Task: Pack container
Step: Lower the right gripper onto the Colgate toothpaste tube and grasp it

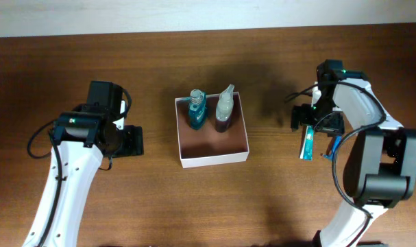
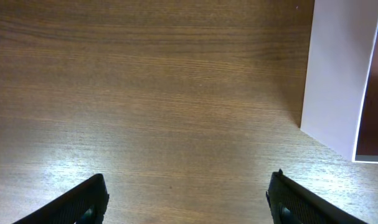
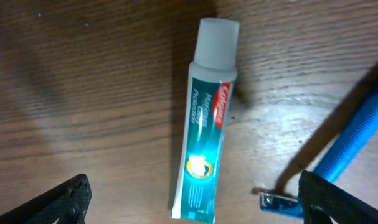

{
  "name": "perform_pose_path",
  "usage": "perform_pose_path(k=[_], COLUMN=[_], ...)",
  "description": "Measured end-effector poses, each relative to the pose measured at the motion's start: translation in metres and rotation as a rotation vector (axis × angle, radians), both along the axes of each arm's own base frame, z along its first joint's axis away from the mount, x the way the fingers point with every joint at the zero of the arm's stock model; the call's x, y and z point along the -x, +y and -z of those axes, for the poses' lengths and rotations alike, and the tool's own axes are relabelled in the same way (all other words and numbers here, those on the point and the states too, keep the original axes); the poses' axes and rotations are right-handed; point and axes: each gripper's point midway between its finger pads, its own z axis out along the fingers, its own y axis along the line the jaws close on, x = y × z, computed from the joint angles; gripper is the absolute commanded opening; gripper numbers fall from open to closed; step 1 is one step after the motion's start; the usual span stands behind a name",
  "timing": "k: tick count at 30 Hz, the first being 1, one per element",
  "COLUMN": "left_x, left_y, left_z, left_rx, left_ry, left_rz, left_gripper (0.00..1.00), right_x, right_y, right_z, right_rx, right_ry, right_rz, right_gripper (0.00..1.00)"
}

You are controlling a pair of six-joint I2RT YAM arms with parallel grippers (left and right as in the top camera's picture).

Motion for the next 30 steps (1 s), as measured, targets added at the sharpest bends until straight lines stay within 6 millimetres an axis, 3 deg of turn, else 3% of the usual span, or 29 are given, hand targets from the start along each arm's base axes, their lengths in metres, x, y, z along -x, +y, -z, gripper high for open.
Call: perform_pose_path(k=[7, 12, 30], left_x=[0.0, 0.0, 0.0], left_y=[0.0, 0.0, 0.0], left_z=[0.0, 0.0, 0.0], left_rx=[0.0, 0.0, 0.0], left_ry=[-0.001, -0.001, 0.0], left_rz=[0.0, 0.0, 0.0], left_gripper=[0.82, 0.83, 0.83], right_x=[-0.006, -0.002, 0.0], right_y=[0.001, -0.009, -0.018], right_z=[0.009, 0.023, 0.034], right_rx=[-0.036, -0.04, -0.004], right_ry=[-0.011, 0.015, -0.011], right_rz=[0.013, 0.044, 0.044], right_gripper=[0.99, 0.99, 1.0])
